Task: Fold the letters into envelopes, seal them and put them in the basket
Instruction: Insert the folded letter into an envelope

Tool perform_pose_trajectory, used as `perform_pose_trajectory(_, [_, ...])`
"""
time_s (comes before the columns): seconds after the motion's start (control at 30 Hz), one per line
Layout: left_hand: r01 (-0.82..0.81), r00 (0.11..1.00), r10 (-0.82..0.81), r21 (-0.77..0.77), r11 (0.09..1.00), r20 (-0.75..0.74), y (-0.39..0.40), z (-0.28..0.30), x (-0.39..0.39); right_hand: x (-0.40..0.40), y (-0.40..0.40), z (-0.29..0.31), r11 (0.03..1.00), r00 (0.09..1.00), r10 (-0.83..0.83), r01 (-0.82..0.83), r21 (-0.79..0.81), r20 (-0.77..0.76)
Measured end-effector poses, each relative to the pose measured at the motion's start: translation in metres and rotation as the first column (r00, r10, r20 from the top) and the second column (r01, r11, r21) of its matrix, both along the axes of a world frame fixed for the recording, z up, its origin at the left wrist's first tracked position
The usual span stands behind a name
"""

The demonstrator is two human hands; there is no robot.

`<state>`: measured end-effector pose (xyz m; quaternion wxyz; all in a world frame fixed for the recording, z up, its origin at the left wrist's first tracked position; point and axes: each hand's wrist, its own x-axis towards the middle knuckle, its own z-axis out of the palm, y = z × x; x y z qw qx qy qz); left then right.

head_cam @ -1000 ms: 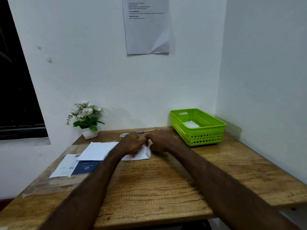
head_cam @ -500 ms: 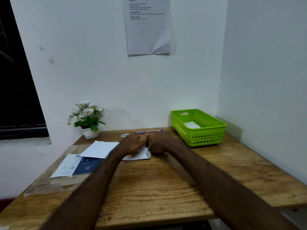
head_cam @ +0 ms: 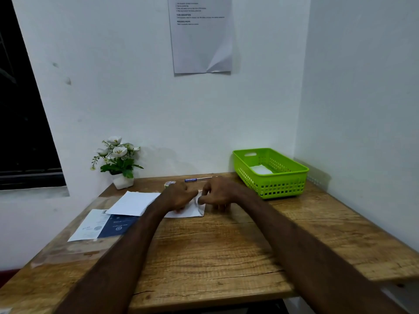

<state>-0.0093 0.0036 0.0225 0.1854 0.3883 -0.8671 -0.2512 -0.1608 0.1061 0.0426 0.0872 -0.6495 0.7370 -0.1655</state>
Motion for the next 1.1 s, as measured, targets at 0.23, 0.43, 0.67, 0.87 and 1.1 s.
perform_pose_trajectory(0.23, [0.009, 0.999, -0.009, 0.004, 1.000, 0.033, -0.004, -0.001, -0.001, 0.017, 0.013, 0.009, 0.992, 0.995, -0.011, -0.002, 0.130, 0.096])
perform_pose_trajectory(0.43, [-0.019, 1.000, 0.019, 0.012, 1.000, -0.013, -0.007, -0.003, -0.004, 0.023, 0.009, 0.006, 0.988, 0.997, -0.028, 0.016, 0.156, 0.077])
perform_pose_trajectory(0.67, [-0.028, 1.000, 0.028, -0.015, 0.999, 0.000, -0.005, -0.003, -0.003, 0.024, 0.013, 0.009, 0.937, 0.954, -0.200, 0.120, 0.327, 0.223])
perform_pose_trajectory(0.87, [-0.015, 1.000, 0.015, -0.015, 1.000, 0.007, -0.001, -0.003, -0.005, 0.019, 0.013, 0.010, 0.861, 0.910, -0.317, 0.158, 0.483, 0.267])
perform_pose_trajectory(1.1, [-0.032, 0.999, 0.032, -0.001, 0.999, -0.002, 0.001, -0.004, -0.005, 0.021, 0.014, 0.007, 0.837, 0.909, -0.357, 0.210, 0.505, 0.214])
